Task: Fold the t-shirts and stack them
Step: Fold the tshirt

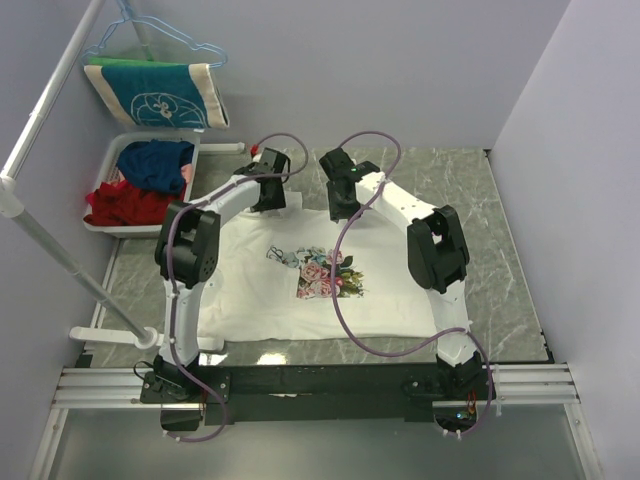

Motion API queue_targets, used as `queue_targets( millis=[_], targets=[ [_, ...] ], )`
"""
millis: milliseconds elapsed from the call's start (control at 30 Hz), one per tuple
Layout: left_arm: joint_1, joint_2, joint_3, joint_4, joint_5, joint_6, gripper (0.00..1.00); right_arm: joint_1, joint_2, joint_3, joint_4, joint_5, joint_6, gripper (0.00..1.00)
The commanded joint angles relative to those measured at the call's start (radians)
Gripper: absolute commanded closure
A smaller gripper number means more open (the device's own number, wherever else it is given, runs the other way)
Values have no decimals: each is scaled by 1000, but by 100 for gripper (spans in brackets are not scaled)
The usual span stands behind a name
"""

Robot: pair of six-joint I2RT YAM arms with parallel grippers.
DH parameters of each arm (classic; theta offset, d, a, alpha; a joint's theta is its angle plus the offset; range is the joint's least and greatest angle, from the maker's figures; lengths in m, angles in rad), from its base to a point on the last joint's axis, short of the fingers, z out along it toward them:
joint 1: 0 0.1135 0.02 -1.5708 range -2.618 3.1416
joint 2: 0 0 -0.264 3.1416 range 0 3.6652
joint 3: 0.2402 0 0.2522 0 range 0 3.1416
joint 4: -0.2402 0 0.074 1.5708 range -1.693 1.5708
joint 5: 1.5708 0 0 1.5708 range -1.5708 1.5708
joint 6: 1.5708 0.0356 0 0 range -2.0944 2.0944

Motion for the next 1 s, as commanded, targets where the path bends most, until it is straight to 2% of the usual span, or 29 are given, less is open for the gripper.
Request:
queue_targets(
  millis=[0,200,400,600,700,833,967],
  targets=[
    [-4,33,28,-50,1,6,28,-10,9,50,-9,6,10,57],
    [22,47,144,-59,-52,9,28,-10,11,51,-10,6,10,57],
    [60,-22,137,28,-33,-26,28,-10,12,56,-7,2,12,57],
    [89,3,196,-34,-57,-62,28,-9,38,115,54,-103,-13,56],
    [115,24,231,-73,-23,-100,28,-10,93,203,100,-170,-26,56],
    [149,41,252,-128,52,-149,29,-10,208,400,144,-251,-19,56],
    [171,49,247,-136,159,-151,30,-13,268,389,308,-386,44,58]
  ],
)
